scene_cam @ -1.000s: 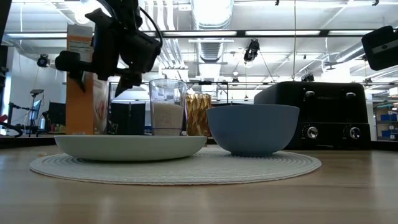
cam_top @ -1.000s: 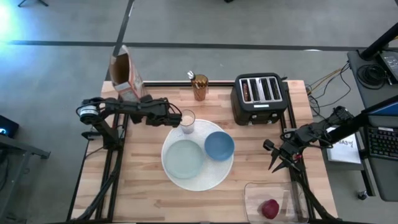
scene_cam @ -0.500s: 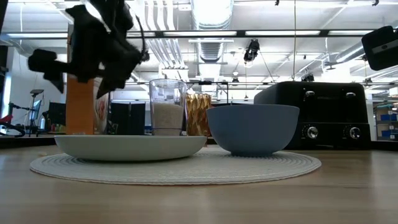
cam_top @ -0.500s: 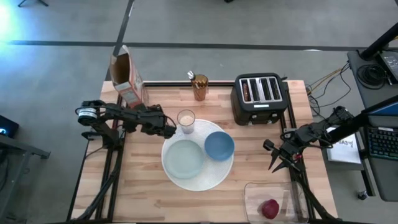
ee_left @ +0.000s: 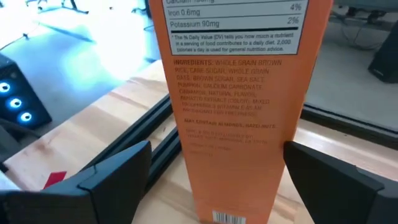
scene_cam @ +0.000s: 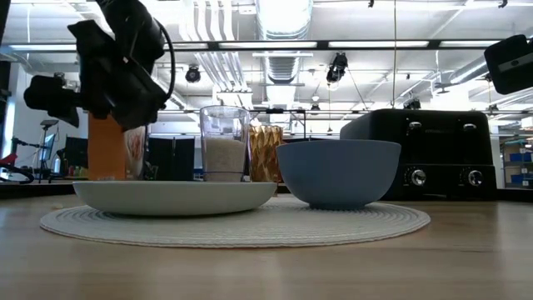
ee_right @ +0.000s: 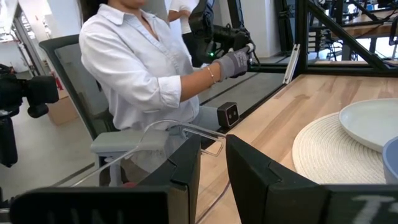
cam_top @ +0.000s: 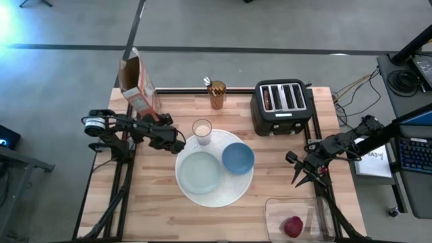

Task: Arrange a breakfast setting
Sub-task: Pour the cereal into the bowl

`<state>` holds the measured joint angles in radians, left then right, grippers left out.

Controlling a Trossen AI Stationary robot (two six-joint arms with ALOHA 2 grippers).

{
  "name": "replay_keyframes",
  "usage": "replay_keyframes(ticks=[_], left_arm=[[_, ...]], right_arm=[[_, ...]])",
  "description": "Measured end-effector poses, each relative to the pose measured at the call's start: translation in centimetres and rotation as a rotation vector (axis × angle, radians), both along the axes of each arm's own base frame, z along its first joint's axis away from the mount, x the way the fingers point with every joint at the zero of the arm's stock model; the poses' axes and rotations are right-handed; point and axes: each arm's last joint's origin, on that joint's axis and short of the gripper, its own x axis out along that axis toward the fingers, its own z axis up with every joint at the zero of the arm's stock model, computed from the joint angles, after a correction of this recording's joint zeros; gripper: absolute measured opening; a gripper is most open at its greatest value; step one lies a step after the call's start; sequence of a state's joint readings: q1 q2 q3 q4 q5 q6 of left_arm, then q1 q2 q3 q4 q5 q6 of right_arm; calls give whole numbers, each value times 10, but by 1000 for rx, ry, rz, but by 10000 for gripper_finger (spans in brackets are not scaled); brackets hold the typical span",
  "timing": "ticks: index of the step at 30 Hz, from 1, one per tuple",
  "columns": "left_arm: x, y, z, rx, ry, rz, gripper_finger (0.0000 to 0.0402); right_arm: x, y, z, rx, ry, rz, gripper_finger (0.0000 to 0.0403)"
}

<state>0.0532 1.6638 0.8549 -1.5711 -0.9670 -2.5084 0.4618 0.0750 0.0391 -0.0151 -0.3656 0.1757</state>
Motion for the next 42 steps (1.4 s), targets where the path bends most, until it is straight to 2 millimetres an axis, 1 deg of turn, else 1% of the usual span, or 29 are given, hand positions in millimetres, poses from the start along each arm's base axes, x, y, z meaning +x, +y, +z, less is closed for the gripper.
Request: replay_keyframes(ticks=[6, 10, 16, 21, 24, 27, 33, 42], left_arm=[[2, 1, -1, 24, -10, -38, 351], [5, 0, -3, 6, -11, -61, 351], [9, -5, -6, -7, -47, -86, 351], [10, -6, -6, -12, -30, -110, 351], [12, -7, -8, -21, -29, -139, 358], [12, -7, -8, -15, -18, -153, 372], [8, -1, -11, 5, -1, -142, 397], [3, 11, -13, 71, 21, -138, 399]], right_arm=[[0, 0, 0, 0, -1, 0, 68], [0, 0, 0, 0, -1, 0, 68], [0, 0, 0, 1, -1, 0, 68], [0, 0, 0, 1, -1, 0, 68], [0, 0, 0, 1, -1, 0, 68], [0, 0, 0, 1, -1, 0, 68], [0, 0, 0, 1, -1, 0, 68], [0, 0, 0, 1, -1, 0, 68]])
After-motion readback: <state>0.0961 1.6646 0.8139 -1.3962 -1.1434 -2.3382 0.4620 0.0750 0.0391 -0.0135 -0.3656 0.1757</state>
